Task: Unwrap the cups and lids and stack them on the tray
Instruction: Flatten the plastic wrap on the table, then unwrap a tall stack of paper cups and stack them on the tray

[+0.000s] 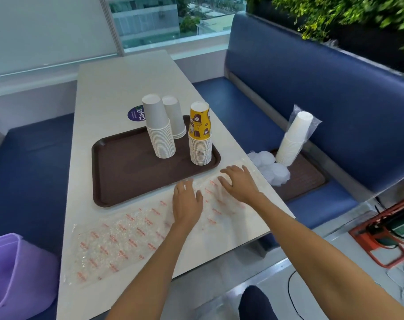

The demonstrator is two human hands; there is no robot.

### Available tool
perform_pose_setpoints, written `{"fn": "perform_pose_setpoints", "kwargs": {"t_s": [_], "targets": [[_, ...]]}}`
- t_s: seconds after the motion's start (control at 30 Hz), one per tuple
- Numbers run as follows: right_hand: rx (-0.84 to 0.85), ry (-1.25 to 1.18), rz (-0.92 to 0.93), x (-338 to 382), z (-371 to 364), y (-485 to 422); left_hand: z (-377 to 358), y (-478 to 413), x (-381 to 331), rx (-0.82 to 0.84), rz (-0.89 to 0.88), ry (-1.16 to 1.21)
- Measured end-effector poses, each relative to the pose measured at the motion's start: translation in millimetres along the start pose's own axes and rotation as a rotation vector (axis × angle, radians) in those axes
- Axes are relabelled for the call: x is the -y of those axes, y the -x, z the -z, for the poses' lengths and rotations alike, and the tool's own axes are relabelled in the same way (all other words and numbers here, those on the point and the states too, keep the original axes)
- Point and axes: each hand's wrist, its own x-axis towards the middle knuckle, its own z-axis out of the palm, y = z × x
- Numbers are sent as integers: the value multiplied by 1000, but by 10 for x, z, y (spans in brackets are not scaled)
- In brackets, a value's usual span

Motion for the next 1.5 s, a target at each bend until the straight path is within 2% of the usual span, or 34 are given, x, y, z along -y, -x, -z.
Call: {"fn": "perform_pose_setpoints", "kwargs": {"t_s": [0.13,0.3,0.5,0.57,0.83,0.93,1.03,1.23,1.5], "targets": [[-99,-133,-57,-70,239,-58,35,-147,-369,49,-91,138],[-275,-283,-135,-545,440,-76,-163,-350,-965,76,-142,254],[-350,-467,-258,-1533,758,-336,-680,-710,-1737,114,-188,339],[-378,-532,-289,-1741,847,-393,-795,-799,-1846,128,-179,338],[-542,-759,-487,-3308,1304,-927,-1721,-1655,-2953,262,-164,326],[-582,-803,-535,-3772,1329,-1144,-1981,-1989,-3356,259,-158,313],[-573,-915,-572,-4142,1277,-1401,-2237,-2314,-3690,242,-170,288],[-426,-1197,-612,-4595,986,-1862,-2713,-2887,-4086,148,-145,185],[-300,-1222,-715,-4955,421,-1974,-3269,-3275,-4092,217,-121,-70]]}}
